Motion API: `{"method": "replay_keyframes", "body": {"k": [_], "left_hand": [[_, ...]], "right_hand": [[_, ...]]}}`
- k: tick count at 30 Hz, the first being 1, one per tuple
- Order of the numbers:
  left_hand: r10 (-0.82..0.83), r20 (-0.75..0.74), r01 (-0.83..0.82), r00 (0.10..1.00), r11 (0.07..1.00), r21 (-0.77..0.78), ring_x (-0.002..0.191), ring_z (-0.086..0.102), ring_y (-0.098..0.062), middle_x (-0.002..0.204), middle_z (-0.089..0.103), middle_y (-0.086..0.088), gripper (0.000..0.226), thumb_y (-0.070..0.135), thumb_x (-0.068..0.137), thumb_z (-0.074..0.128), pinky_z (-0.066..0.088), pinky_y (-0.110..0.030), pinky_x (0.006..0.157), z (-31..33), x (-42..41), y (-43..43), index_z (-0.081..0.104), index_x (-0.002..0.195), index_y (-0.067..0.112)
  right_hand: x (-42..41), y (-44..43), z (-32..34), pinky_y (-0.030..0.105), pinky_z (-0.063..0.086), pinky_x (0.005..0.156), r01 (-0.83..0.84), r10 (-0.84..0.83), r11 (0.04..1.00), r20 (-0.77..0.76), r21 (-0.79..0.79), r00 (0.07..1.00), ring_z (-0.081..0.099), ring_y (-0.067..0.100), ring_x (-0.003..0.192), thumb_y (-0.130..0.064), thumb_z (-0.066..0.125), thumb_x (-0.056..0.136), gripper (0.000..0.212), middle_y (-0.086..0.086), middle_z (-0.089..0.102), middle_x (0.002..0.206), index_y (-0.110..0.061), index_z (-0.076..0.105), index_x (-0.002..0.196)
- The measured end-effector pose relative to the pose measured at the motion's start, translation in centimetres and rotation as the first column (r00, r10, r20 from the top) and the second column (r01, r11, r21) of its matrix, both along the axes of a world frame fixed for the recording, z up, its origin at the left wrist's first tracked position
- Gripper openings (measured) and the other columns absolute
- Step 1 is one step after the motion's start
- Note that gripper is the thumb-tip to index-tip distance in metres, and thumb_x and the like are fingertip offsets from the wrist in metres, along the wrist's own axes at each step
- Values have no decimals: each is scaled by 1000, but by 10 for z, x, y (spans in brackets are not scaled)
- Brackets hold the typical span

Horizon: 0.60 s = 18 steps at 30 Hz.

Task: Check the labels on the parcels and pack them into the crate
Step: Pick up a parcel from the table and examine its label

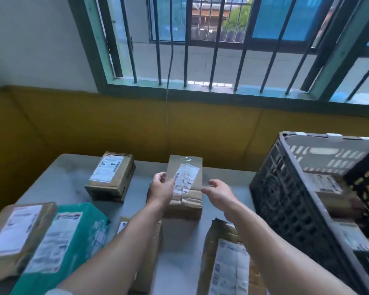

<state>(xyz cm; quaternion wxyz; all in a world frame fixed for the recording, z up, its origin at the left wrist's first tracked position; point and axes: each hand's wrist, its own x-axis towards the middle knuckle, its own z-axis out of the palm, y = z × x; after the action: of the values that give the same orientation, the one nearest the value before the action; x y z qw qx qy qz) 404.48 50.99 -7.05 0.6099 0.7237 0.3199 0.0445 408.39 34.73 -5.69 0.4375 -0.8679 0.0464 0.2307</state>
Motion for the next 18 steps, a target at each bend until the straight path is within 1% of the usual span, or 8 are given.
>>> {"method": "replay_keyframes", "body": {"k": [2,4,7,10,12,13,15,18], "left_hand": [[-44,-97,45,994,999,11,129,52,-26,150,51,-8,55,27,100,62,39,-30,96,-11,2,18,45,150,15],[-103,-173,104,979,995,-3,139,45,-27,159,43,-8,61,27,101,60,38,-33,103,-18,2,23,37,156,14],[-162,-270,161,949,987,-26,145,39,-30,163,36,-10,66,29,102,59,35,-38,114,-28,6,33,31,159,11],[-200,-327,199,924,979,-36,146,39,-31,162,36,-12,66,26,100,58,34,-37,115,-37,8,35,30,158,7],[-209,-340,204,917,978,-52,135,48,-31,153,48,-14,51,23,99,58,39,-35,108,-42,11,37,48,146,5],[-214,-337,207,917,977,-58,123,54,-30,143,57,-14,37,21,99,58,42,-33,100,-42,12,37,59,132,6],[-209,-308,197,928,978,-70,104,57,-26,125,66,-12,14,18,98,57,42,-29,84,-45,13,39,65,108,11],[-173,-235,154,956,983,-95,92,60,-15,106,69,1,11,21,96,64,43,-25,73,-46,16,41,66,105,16]], "right_hand": [[2,14,-13,35,44,102,16,-18,999,-53,-32,998,53,25,125,-28,60,95,58,9,50,151,-14,43,148],[0,16,-19,30,39,90,13,-19,998,-89,-59,996,52,23,114,-27,58,94,55,10,52,146,-12,42,145],[3,24,-30,33,39,94,-22,0,988,-141,-154,990,51,29,128,-27,54,94,59,12,51,145,-9,38,147],[3,28,-37,34,44,94,-58,24,974,-156,-218,987,57,29,119,-25,53,93,47,12,59,130,-9,46,137],[6,31,-39,34,49,89,-74,38,972,-161,-224,986,62,28,112,-24,55,93,25,11,65,117,-11,59,114],[6,33,-38,34,51,88,-79,45,974,-160,-213,986,64,29,110,-24,56,92,17,11,68,113,-13,62,103],[8,35,-39,34,52,88,-74,46,979,-147,-189,988,66,28,107,-24,58,91,12,10,71,110,-15,65,94],[8,34,-38,33,52,84,-37,24,991,-104,-128,994,67,29,105,-22,57,93,10,8,72,105,-20,64,86]]}}
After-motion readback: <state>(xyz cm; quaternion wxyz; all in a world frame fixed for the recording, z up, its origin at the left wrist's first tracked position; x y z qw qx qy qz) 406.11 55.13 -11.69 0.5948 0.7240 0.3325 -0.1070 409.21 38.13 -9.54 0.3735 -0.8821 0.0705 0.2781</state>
